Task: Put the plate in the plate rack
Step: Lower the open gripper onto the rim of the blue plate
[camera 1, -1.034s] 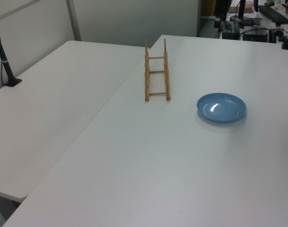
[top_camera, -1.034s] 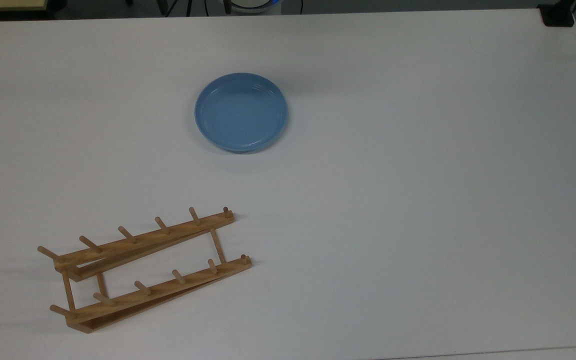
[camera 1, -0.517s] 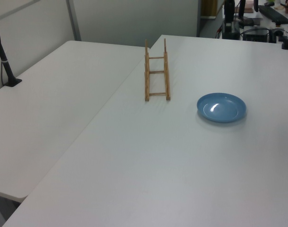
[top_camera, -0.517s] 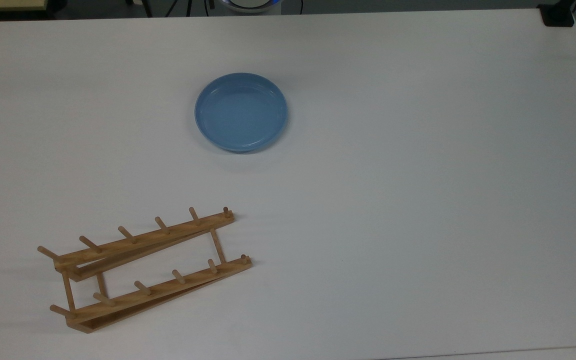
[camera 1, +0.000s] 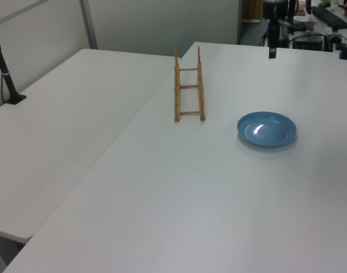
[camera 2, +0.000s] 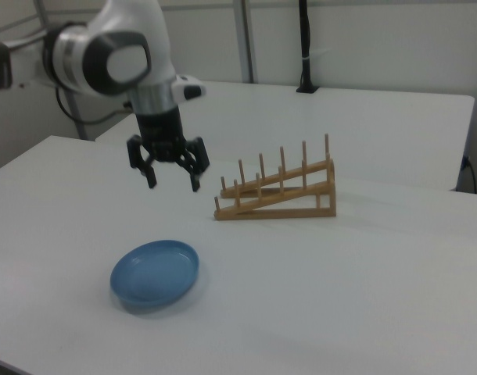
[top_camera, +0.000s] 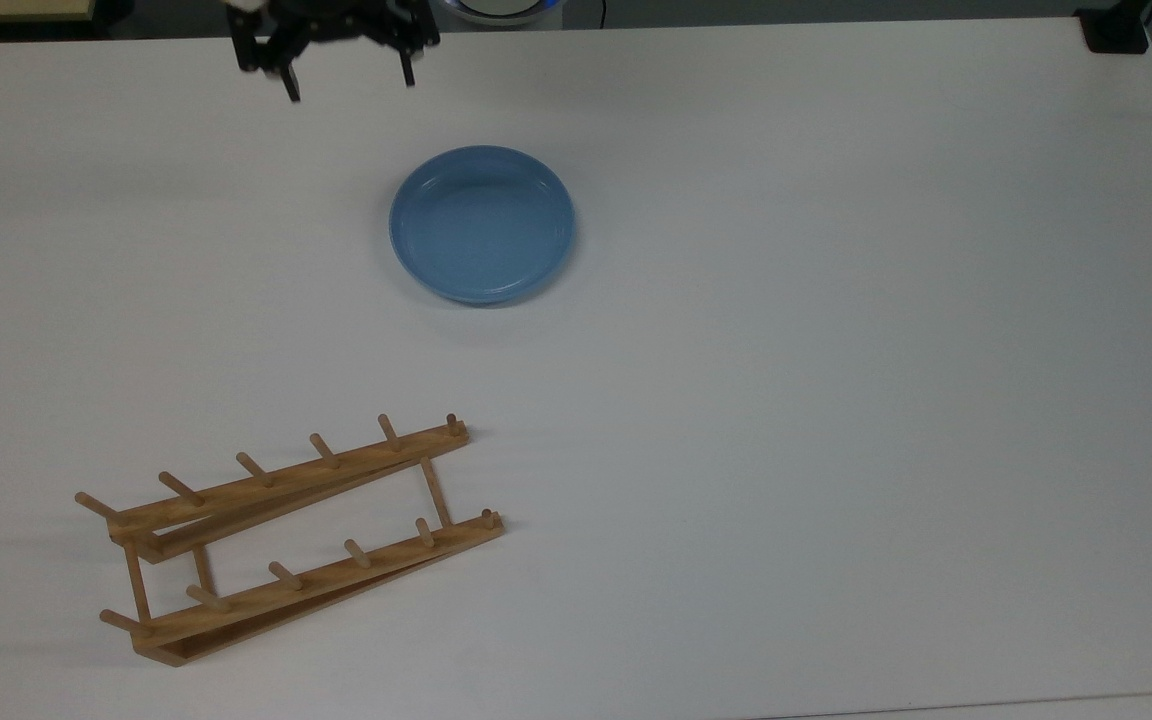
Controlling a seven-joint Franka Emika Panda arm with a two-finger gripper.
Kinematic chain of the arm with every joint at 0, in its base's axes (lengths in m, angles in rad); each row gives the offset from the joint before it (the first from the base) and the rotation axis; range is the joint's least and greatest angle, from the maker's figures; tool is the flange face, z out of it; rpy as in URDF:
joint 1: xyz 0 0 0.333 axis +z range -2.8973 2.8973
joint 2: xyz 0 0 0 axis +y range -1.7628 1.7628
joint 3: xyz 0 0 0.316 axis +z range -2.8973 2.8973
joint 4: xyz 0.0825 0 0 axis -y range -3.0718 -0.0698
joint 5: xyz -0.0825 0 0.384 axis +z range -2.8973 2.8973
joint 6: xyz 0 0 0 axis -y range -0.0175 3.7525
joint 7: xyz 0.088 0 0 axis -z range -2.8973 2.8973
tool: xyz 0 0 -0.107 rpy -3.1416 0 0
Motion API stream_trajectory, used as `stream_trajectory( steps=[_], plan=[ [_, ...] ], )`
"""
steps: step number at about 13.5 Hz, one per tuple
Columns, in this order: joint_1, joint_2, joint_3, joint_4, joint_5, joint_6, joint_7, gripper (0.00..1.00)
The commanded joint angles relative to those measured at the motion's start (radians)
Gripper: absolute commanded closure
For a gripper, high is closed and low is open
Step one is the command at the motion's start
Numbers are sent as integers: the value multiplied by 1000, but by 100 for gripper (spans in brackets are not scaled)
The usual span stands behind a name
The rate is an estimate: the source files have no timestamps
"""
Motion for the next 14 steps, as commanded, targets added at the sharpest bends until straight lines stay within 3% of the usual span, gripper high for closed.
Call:
stream_trajectory(
  steps=[1, 5, 8, 14],
  plan=[
    [-3, -11, -3, -198, -13, 243, -20, 0],
    [-1, 90, -3, -236, -13, 351, -18, 4],
    [-3, 157, -3, -236, -13, 414, -8, 16],
    [5, 245, -3, -236, -13, 457, -5, 29]
  ],
)
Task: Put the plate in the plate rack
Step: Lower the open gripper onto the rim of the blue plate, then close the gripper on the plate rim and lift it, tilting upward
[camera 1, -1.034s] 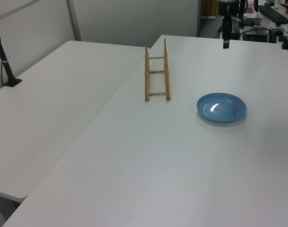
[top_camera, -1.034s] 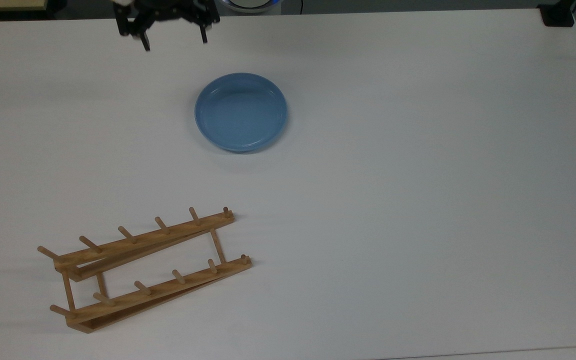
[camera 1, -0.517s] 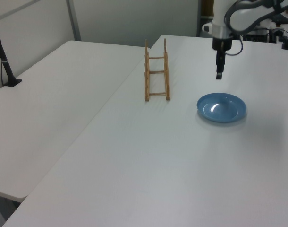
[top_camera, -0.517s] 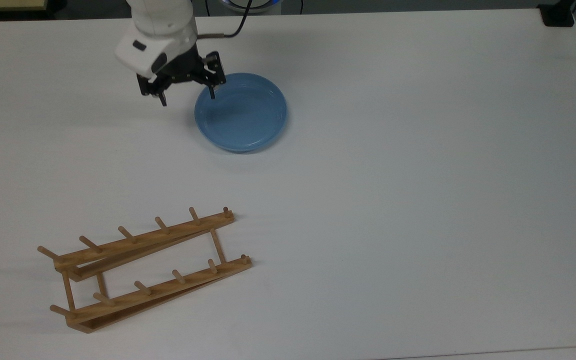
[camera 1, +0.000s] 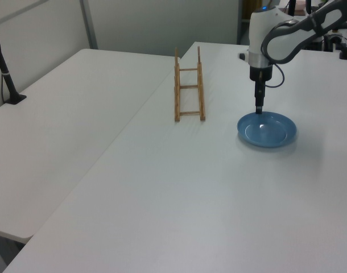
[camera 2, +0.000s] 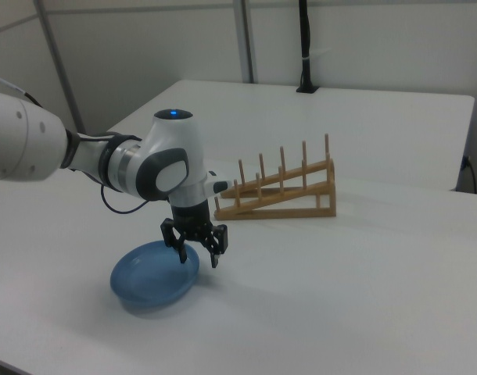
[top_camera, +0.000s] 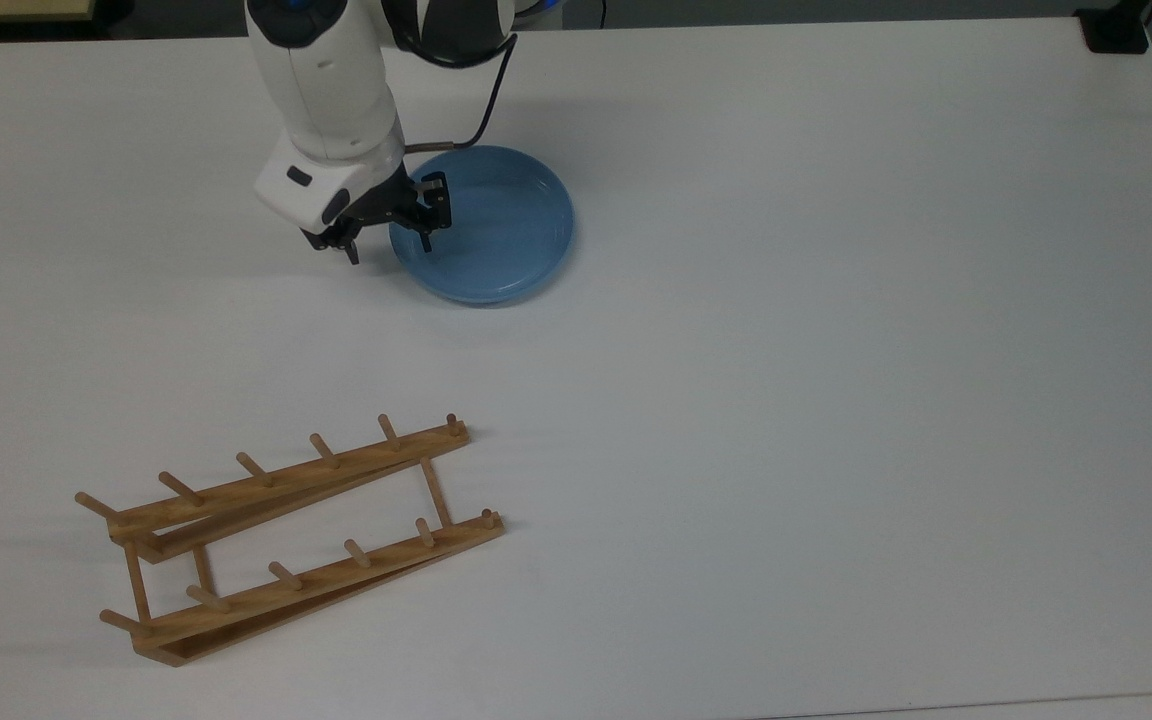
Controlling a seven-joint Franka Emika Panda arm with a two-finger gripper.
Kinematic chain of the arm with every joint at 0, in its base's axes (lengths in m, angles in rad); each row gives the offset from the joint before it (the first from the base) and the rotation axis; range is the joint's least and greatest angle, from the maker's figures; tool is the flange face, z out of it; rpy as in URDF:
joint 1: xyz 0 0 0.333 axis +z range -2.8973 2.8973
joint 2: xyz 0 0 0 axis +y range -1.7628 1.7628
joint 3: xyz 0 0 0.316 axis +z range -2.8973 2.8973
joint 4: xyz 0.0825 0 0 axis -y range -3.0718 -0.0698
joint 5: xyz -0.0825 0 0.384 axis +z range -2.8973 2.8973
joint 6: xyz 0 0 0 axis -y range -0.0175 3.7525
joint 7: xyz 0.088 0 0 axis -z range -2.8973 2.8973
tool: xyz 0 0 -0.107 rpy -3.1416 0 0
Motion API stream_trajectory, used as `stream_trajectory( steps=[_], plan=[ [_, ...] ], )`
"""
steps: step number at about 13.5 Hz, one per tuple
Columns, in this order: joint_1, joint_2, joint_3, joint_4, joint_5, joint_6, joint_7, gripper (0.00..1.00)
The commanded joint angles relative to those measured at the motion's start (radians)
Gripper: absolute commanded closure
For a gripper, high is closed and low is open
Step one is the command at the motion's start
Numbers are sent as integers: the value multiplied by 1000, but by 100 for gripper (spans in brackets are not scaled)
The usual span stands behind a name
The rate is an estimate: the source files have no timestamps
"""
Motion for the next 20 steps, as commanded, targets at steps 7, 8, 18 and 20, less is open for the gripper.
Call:
stream_trajectory(
  steps=[7, 8, 18, 20],
  plan=[
    [22, 44, 2, 8, -15, 47, 146, 96],
    [27, 38, 2, 16, -15, 44, 186, 100],
    [-59, -39, -4, 299, -15, -22, 174, 100],
    [-82, -39, -7, 359, -16, 54, 177, 100]
  ],
)
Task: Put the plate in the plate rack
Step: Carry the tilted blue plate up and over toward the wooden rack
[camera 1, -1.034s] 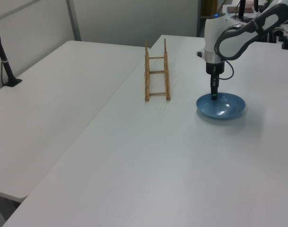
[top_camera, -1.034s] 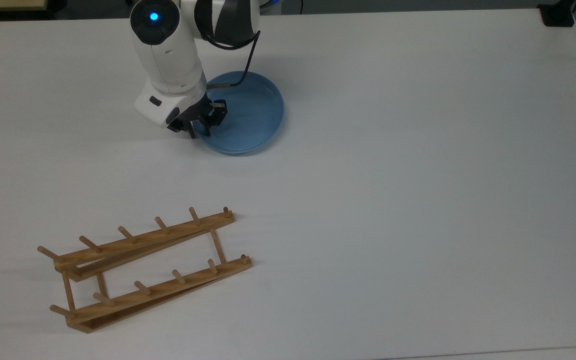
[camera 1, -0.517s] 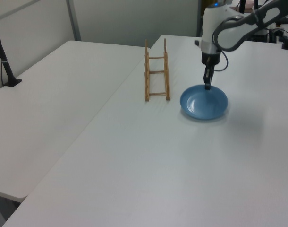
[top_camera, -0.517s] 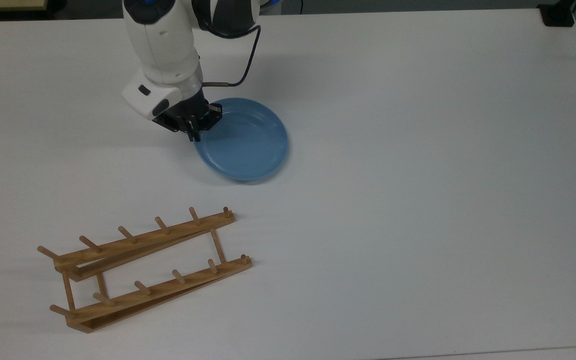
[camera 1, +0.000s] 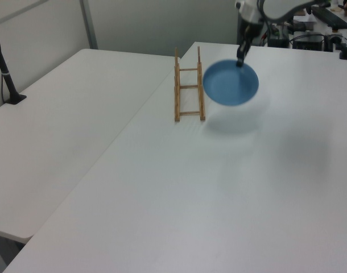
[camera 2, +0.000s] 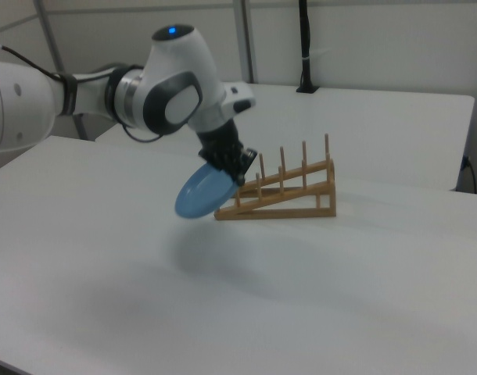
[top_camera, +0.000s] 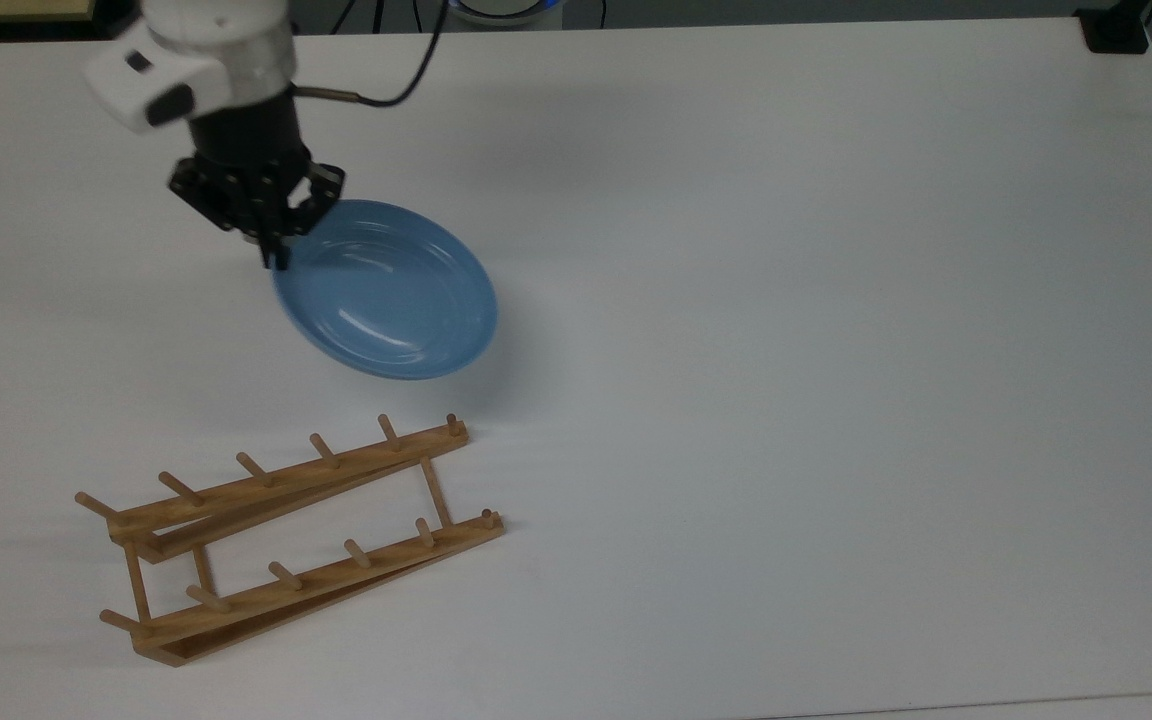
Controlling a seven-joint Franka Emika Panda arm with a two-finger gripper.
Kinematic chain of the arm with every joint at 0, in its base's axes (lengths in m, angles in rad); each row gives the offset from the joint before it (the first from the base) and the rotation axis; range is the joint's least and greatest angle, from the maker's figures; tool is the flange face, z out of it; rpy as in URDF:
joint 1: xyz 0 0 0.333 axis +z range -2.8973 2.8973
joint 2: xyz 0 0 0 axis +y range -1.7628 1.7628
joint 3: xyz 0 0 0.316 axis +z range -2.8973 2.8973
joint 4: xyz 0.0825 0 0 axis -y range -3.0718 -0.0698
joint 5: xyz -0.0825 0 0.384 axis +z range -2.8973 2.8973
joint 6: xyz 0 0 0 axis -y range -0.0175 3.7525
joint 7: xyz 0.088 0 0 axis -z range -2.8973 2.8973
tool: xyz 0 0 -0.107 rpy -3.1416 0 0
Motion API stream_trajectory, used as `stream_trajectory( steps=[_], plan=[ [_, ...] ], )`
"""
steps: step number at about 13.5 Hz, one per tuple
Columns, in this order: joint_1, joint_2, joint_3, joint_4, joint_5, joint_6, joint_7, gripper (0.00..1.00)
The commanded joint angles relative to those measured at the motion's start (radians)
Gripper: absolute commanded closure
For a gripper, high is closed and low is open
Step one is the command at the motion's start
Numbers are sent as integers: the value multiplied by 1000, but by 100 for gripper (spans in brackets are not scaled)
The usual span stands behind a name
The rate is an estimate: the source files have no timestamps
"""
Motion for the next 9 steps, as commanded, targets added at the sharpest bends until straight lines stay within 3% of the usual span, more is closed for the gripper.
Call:
stream_trajectory(
  steps=[1, 4, 8, 9],
  plan=[
    [-27, -11, -7, 72, -22, 123, 26, 100],
    [-50, -2, -16, 72, -80, 320, 49, 100],
    [-56, 20, -41, 70, -308, 513, 203, 100],
    [-61, 23, -59, 72, -396, 559, 274, 100]
  ],
)
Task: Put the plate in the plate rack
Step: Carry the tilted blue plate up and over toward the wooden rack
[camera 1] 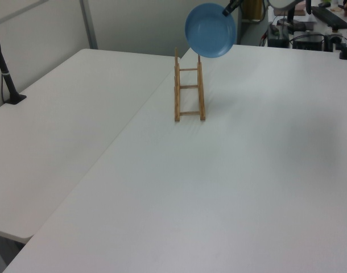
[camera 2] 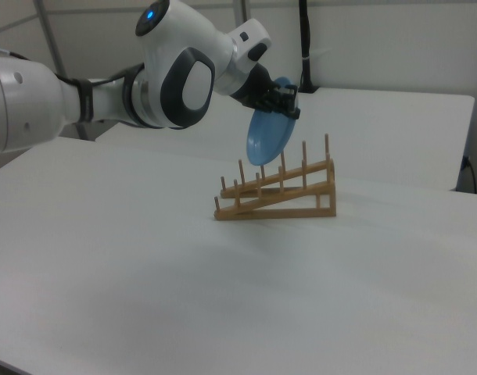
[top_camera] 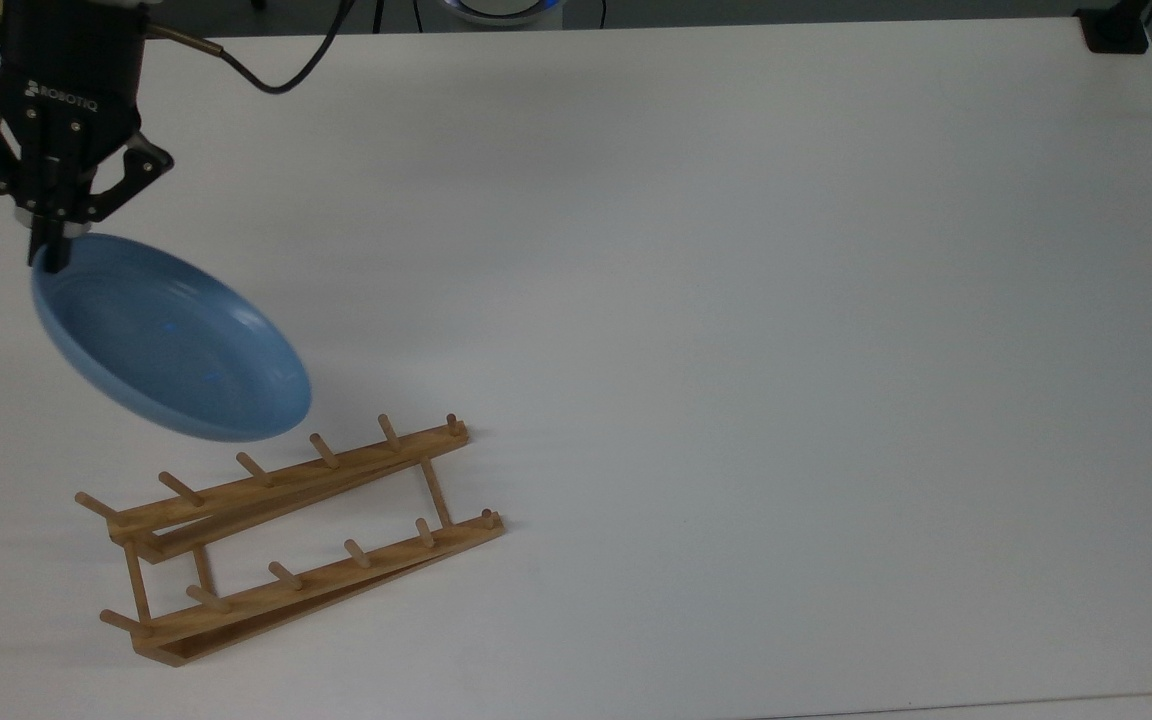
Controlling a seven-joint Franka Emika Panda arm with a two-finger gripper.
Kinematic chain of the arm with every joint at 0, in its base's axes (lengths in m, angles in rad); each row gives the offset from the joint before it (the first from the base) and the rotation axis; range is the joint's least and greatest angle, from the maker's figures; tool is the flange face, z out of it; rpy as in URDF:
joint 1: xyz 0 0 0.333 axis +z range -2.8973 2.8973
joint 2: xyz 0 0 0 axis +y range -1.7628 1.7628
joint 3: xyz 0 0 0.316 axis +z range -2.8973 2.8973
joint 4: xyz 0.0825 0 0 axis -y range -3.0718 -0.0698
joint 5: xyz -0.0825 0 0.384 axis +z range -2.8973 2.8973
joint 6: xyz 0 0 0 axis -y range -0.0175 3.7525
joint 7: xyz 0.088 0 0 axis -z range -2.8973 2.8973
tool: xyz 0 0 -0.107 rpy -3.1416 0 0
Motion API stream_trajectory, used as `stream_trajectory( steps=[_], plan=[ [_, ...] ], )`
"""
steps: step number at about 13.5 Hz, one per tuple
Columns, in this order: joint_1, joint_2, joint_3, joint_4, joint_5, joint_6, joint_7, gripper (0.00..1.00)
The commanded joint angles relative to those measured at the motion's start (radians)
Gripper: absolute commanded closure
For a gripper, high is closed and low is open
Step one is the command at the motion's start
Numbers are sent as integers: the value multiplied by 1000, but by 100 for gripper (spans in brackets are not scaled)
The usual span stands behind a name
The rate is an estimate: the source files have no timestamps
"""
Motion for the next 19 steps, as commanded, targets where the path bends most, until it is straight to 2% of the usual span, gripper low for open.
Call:
stream_trajectory(
  steps=[1, 3, 5, 8, 9, 11, 13, 15, 19],
  plan=[
    [-1, 7, -56, -1, -236, 136, 203, 100],
    [-1, 6, -89, 1, -339, 166, 327, 100],
    [3, 9, -113, 1, -411, 171, 442, 100],
    [14, 33, -141, 38, -478, 171, 595, 100],
    [28, 53, -161, 59, -499, 170, 660, 100],
    [89, 104, -233, 108, -548, 167, 780, 100],
    [149, 162, -289, 171, -580, 159, 879, 100],
    [198, 188, -329, 194, -588, 150, 936, 100],
    [262, 234, -352, 226, -625, 150, 1024, 100]
  ],
)
